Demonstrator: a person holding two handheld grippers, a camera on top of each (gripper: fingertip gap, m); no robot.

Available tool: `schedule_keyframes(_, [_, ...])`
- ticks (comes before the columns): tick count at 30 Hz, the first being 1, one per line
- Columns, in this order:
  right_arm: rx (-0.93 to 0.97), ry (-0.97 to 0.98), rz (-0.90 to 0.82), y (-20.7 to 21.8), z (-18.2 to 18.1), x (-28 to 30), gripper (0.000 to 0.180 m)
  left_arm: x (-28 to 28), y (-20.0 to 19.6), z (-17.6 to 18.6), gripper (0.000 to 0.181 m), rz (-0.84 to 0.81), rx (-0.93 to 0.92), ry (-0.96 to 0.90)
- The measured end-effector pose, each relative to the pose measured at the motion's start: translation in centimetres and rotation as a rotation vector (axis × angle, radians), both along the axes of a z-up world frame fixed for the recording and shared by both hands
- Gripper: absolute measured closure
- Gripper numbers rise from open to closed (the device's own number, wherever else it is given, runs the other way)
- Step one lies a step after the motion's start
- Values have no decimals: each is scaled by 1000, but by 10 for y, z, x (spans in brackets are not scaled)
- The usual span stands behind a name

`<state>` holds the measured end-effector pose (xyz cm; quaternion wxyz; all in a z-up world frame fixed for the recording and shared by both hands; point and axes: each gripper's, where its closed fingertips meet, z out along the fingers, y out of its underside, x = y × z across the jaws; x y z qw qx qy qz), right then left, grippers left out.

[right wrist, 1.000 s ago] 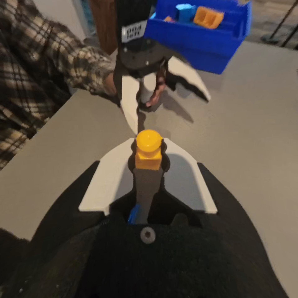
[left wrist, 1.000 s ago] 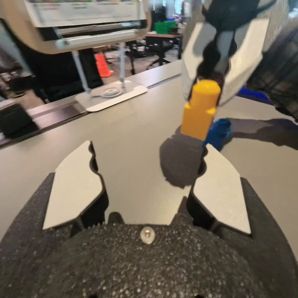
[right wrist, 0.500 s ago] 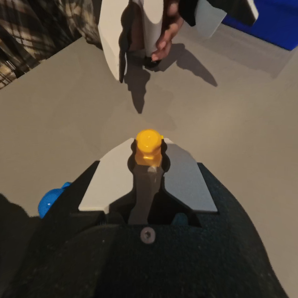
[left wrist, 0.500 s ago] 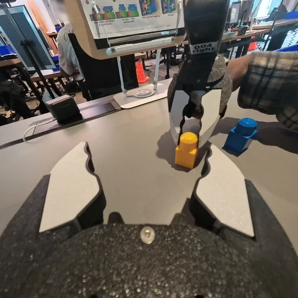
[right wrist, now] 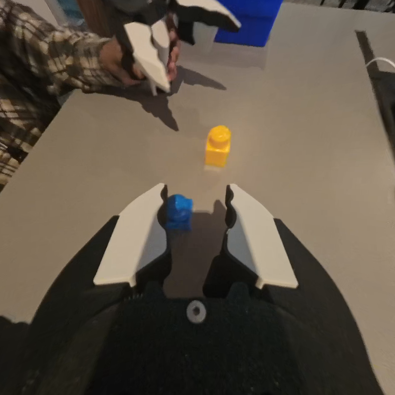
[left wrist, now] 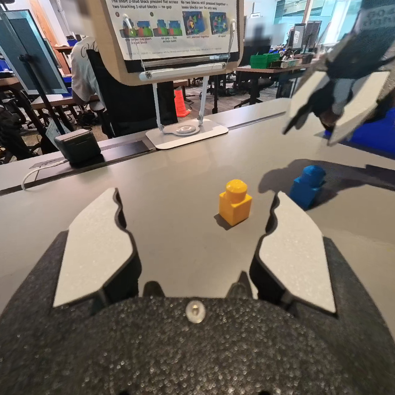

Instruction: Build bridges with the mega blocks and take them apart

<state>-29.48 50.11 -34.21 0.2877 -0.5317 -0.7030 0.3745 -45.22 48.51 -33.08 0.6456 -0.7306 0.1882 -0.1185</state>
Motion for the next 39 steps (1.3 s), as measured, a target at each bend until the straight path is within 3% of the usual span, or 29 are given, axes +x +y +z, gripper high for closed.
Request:
schedule_keyframes(7, [48,-90,-8,-28,-42,12,134,9,-3,-3,54,-50,-6,1])
schedule_keyframes(13, [-56,-67,29,-21,-48,5,151,17,-7,0,58,-120,-5,-44])
schedule_keyframes(17, [-96,-50,86,-24,-48,6,152,26,-10,0,59,-165,-2,-39])
schedule_keyframes(23, [-99,-1,196,-20,-13,0,152,45,-17,-4,68,-267,-26,-34])
schedule_keyframes(29, [-86,53,380,-26,34,-55,152,57,-23,-5,72,-318,-21,-17])
schedule_keyframes(39, [-107,58,511,-44,43,-124,152,62,-26,-7,82,-343,-16,9])
